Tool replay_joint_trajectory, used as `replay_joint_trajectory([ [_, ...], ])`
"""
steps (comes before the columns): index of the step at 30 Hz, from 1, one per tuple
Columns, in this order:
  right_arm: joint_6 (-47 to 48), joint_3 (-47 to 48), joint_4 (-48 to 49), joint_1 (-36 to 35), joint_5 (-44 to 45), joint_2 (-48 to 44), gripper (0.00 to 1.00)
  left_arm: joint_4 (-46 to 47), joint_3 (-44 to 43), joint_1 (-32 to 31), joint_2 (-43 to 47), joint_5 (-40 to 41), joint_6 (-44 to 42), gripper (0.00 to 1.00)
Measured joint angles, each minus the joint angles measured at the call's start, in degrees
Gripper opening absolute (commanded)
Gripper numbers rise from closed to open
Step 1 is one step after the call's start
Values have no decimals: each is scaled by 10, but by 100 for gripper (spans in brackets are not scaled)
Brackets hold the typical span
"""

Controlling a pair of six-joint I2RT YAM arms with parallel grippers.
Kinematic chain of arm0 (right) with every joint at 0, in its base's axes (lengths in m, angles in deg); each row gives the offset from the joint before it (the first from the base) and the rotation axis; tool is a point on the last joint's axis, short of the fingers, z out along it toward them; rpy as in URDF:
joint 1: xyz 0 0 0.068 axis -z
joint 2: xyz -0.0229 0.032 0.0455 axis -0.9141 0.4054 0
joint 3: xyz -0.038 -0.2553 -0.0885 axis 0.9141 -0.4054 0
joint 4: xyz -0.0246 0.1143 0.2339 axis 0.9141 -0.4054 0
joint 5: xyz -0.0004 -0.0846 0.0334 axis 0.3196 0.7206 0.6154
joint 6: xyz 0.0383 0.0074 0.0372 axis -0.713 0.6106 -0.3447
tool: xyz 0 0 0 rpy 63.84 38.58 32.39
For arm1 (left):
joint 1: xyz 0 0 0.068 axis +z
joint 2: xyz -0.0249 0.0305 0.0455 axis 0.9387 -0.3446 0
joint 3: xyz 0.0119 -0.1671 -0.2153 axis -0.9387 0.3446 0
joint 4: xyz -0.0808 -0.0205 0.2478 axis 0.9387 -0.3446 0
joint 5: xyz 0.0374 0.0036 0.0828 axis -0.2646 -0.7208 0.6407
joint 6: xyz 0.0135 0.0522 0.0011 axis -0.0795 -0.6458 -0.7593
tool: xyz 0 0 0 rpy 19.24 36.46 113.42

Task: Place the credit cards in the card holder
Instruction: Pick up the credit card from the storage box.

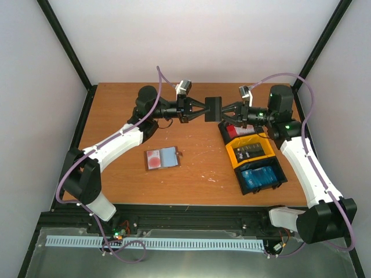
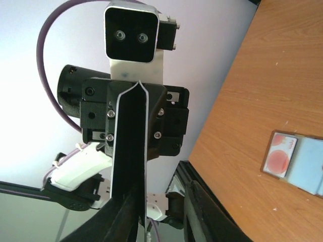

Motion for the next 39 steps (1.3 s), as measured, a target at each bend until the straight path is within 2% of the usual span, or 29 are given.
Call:
replay_joint_trajectory([
  [4,-72,-26,87,-2,-10,-6,3,-1,0,0,2,2,0,1],
  [7,-124,-36,138,-4,-9,-13,3,0,0,0,3,8,2,3],
  [13,-190,-37,173,-14,-6,-24,3,18,17,2,30,22,29,6],
  [22,-235,-33,140,-21,6,-27,3,32,56,5,49,41,52,9],
  [26,-241,-15,132,-1,37,-26,3,32,82,18,61,36,59,10],
  [30,-238,5,117,7,50,-26,3,34,93,24,69,37,62,2],
  [36,-190,26,50,14,68,-24,3,29,109,28,89,42,53,1],
  [39,-138,50,6,15,87,-24,3,-21,128,39,111,49,15,1],
])
